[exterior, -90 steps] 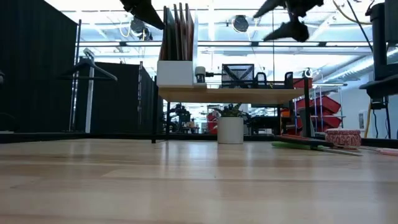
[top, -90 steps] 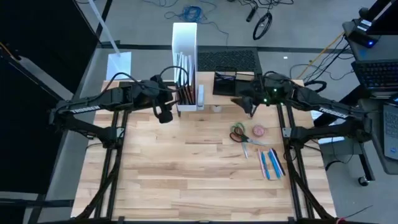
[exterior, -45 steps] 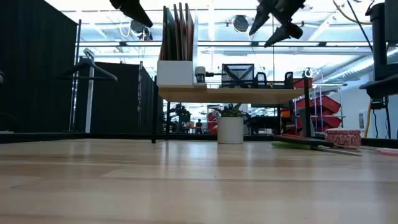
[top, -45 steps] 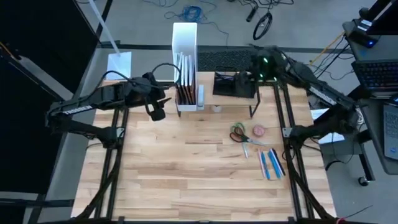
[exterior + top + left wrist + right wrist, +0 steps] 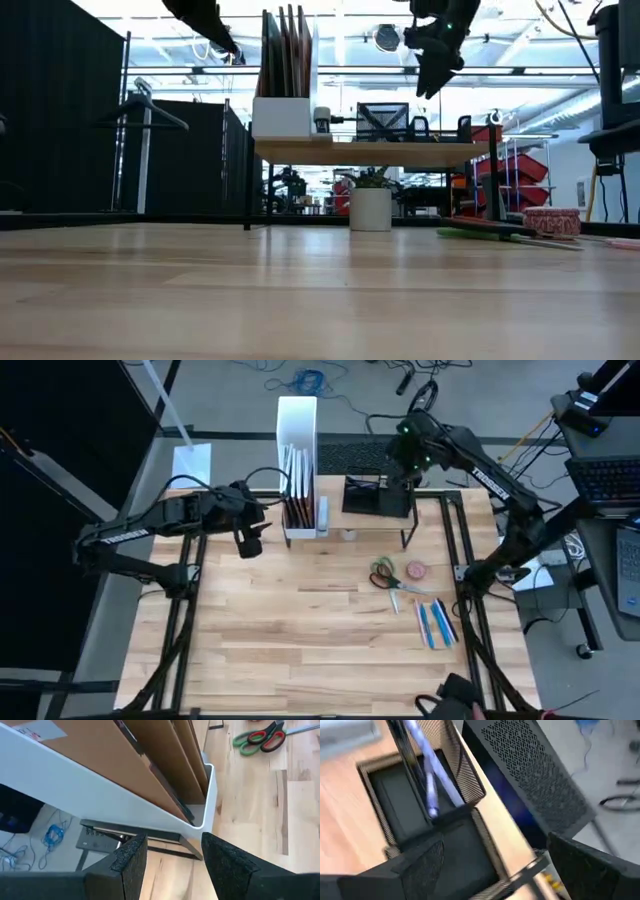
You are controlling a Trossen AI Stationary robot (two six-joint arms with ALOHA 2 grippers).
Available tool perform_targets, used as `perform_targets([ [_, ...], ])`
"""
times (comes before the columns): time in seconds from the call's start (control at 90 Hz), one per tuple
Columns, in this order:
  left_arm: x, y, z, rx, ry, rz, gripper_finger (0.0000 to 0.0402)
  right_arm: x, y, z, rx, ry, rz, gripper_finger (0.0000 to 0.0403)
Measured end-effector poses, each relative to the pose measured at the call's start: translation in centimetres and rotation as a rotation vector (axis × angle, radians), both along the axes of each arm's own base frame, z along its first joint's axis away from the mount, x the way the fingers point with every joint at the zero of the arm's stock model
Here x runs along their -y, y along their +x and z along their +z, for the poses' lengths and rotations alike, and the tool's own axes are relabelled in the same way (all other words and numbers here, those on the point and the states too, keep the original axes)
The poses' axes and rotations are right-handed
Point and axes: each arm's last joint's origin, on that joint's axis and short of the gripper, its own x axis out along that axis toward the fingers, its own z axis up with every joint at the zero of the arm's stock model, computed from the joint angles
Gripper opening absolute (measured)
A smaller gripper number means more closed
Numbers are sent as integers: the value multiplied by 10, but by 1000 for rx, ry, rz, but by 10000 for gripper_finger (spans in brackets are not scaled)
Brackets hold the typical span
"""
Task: Stock shelves
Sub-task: Remove the desk organizer from the shelf
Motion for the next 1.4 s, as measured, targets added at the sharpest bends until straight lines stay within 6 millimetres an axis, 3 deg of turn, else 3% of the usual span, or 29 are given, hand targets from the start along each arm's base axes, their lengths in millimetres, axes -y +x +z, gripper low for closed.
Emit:
perform_targets([
  [0.278, 0, 0, 1, 10, -8, -10, 176, 34, 15, -38, -111, 49, 76, 324],
  [0.511, 1, 0, 0, 7, -15, -17, 176, 53, 27, -72, -134, 150, 127, 259],
  [0.711, 1, 0, 0, 7, -15, -18, 176, 59, 29, -77, -112, 164, 135, 204],
  [1.056, 1, 0, 0, 7, -15, -18, 176, 62, 32, -88, -118, 209, 130, 145],
  [1.3, 1, 0, 0, 6, -14, -19, 176, 64, 35, -101, -161, 275, 140, 22],
  [1.4, 1, 0, 0, 7, -14, -19, 176, 62, 33, -100, -163, 290, 146, 8],
])
